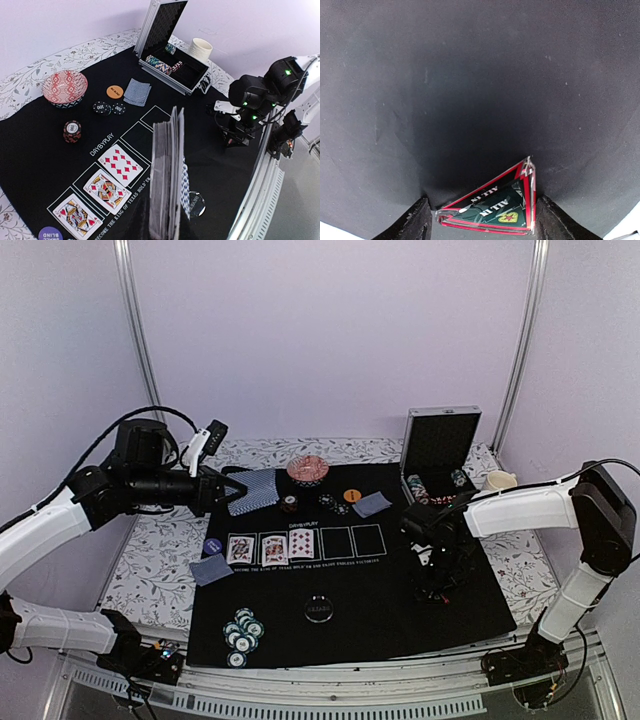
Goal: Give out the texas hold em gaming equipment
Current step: Pick up the all-in button from the poker table mat, then place the all-in button in the big blind area, then pass from the left arm to the right
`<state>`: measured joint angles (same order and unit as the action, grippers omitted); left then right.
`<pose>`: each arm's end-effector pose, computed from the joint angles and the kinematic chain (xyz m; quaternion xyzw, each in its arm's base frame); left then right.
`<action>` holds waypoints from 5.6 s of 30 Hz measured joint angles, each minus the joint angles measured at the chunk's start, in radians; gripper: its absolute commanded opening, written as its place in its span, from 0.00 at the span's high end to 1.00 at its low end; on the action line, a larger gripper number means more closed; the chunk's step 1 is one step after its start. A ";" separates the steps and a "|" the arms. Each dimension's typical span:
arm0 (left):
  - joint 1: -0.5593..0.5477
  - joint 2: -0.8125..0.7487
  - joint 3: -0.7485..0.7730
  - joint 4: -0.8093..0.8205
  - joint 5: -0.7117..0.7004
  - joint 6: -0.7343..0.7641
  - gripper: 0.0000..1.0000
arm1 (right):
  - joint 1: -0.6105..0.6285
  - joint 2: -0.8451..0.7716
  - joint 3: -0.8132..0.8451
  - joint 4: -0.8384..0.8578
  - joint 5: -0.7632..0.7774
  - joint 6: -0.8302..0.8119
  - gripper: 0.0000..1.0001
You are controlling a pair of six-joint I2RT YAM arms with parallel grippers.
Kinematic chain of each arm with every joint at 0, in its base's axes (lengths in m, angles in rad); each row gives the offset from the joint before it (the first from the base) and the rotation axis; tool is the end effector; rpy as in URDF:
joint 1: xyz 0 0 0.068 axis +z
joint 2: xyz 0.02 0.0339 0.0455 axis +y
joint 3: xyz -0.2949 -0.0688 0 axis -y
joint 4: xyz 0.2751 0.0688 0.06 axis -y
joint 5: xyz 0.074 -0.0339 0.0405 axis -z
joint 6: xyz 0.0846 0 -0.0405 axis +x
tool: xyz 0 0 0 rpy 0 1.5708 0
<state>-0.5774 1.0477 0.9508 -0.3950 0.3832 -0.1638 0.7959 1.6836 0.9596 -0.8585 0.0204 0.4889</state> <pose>0.2229 -0.1830 0.3301 0.2687 0.8043 -0.3349 0.4109 0.2092 0.2111 0.1107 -0.1529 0.9882 -0.0117 0.0014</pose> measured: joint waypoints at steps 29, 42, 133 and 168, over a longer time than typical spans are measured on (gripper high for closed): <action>0.000 0.000 0.000 0.000 -0.012 0.006 1.00 | 0.018 -0.002 0.146 -0.070 0.029 0.005 0.48; 0.000 -0.008 0.000 -0.003 -0.033 0.007 1.00 | -0.029 0.170 0.596 -0.058 0.074 -0.127 0.49; -0.143 0.047 -0.002 0.064 0.249 -0.072 1.00 | 0.500 -0.090 0.129 1.204 0.288 -1.462 0.01; -0.169 0.094 -0.002 0.025 0.311 -0.045 1.00 | 0.499 -0.082 0.150 1.083 0.255 -1.382 0.22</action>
<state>-0.7460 1.1419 0.9489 -0.3698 0.6945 -0.2085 1.2953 1.6012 1.1091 0.2249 0.2756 -0.8936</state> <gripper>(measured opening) 0.074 0.753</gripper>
